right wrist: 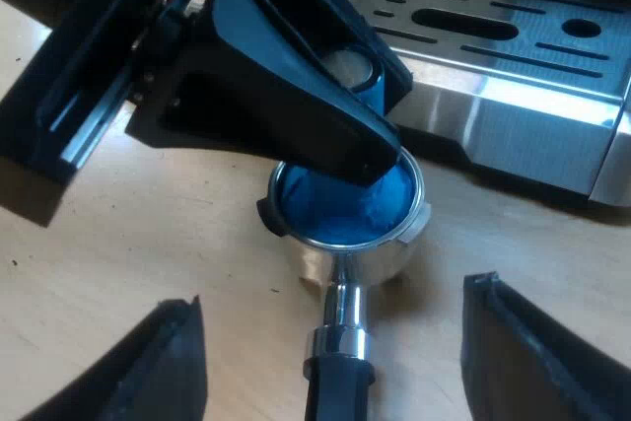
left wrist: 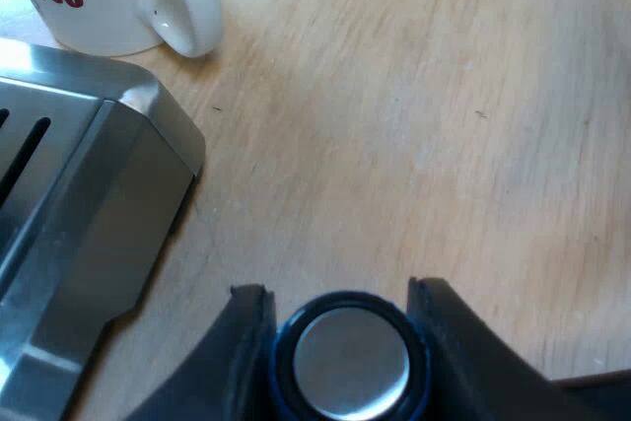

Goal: Grind coffee beans and then tamp

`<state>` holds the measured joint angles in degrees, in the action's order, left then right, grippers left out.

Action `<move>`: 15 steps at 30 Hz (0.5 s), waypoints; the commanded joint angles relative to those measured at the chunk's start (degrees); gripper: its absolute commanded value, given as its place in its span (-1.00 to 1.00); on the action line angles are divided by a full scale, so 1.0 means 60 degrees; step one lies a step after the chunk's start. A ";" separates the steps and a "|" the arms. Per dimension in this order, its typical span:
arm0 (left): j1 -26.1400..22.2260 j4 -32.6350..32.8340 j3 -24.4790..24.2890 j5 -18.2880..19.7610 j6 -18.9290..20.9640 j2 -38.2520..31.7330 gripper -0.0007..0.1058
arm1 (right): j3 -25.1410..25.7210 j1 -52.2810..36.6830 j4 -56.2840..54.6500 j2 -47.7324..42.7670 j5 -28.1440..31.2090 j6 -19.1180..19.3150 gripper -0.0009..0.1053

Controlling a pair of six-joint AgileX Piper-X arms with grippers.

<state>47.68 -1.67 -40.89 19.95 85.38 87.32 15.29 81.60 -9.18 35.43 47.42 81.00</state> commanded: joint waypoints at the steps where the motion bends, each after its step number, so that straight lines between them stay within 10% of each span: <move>1: 0.0026 0.0871 0.0455 -0.0138 0.0008 0.0212 -0.70 | 0.0010 0.0020 0.0059 -0.0058 0.0045 0.0019 0.11; 15: 0.0026 0.0667 0.0821 0.0005 0.0008 0.0186 -0.70 | 0.0010 0.0020 0.0059 -0.0058 0.0045 0.0019 0.11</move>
<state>47.68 -4.86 -37.51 20.87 85.25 86.38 15.29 81.60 -9.18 35.43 47.42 81.00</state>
